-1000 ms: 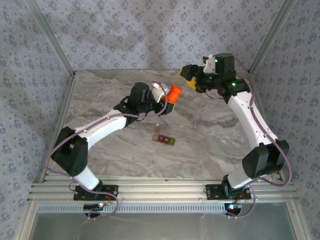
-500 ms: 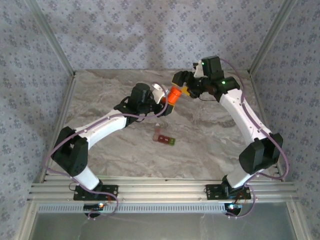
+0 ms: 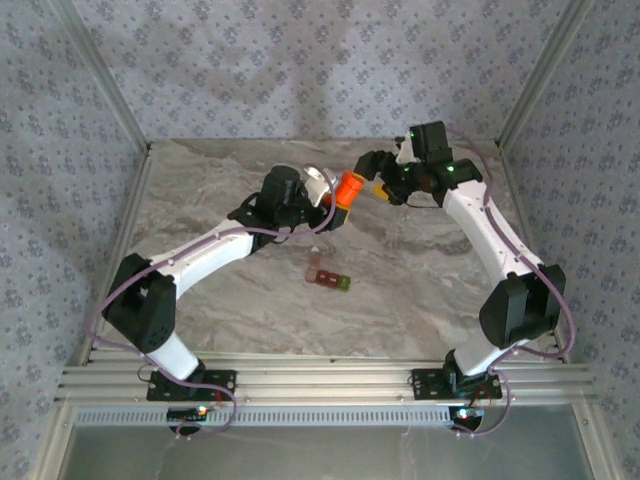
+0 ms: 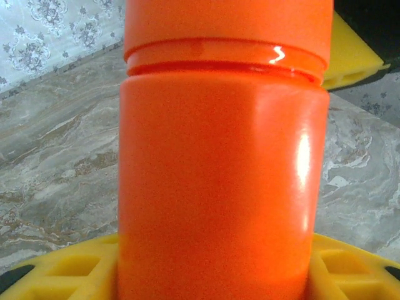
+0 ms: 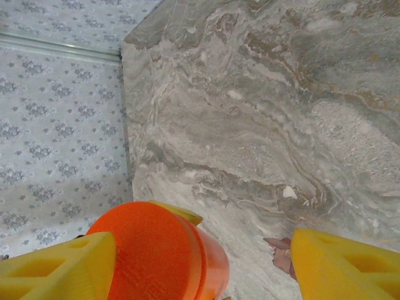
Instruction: Sort the pills into containers
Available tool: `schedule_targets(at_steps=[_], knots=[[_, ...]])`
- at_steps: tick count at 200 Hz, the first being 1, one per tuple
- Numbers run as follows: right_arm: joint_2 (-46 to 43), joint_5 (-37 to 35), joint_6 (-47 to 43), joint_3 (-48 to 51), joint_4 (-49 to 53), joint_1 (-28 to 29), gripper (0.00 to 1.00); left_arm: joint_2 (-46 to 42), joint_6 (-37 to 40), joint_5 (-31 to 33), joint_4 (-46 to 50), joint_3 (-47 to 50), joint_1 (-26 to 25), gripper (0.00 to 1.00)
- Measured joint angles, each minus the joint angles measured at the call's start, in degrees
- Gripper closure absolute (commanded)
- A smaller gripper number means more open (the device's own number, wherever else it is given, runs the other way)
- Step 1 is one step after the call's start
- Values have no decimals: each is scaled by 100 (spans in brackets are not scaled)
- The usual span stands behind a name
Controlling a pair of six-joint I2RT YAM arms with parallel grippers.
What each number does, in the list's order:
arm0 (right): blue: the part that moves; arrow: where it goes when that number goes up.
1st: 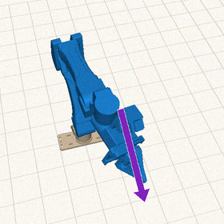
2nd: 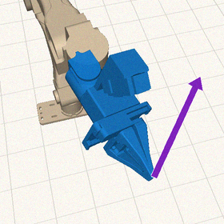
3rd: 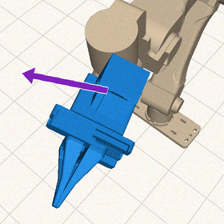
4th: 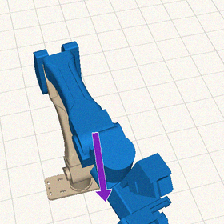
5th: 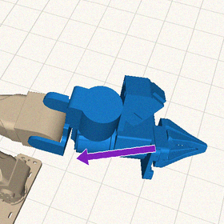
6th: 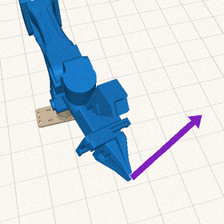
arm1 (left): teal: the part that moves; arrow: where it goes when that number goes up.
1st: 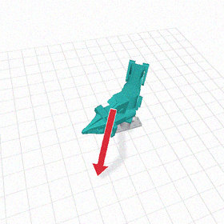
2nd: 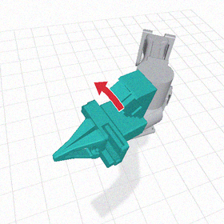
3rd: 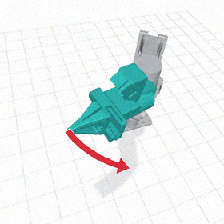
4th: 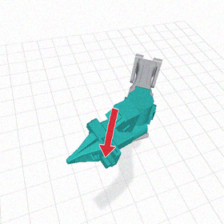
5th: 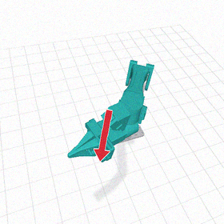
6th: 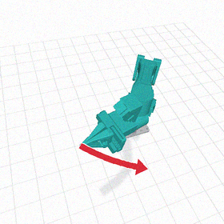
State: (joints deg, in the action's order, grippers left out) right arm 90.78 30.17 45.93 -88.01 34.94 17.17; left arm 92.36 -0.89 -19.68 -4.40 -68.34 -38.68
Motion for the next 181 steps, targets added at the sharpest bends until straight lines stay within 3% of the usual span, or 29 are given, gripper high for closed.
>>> schedule_targets(at_steps=[114,181], knots=[[0,31,26,-76,-256,365,27,2,-2,0,-33,0,-7,100],[-4,48,35,22,-328,393,61,2,-24,70,-35,-2,-7,100]])
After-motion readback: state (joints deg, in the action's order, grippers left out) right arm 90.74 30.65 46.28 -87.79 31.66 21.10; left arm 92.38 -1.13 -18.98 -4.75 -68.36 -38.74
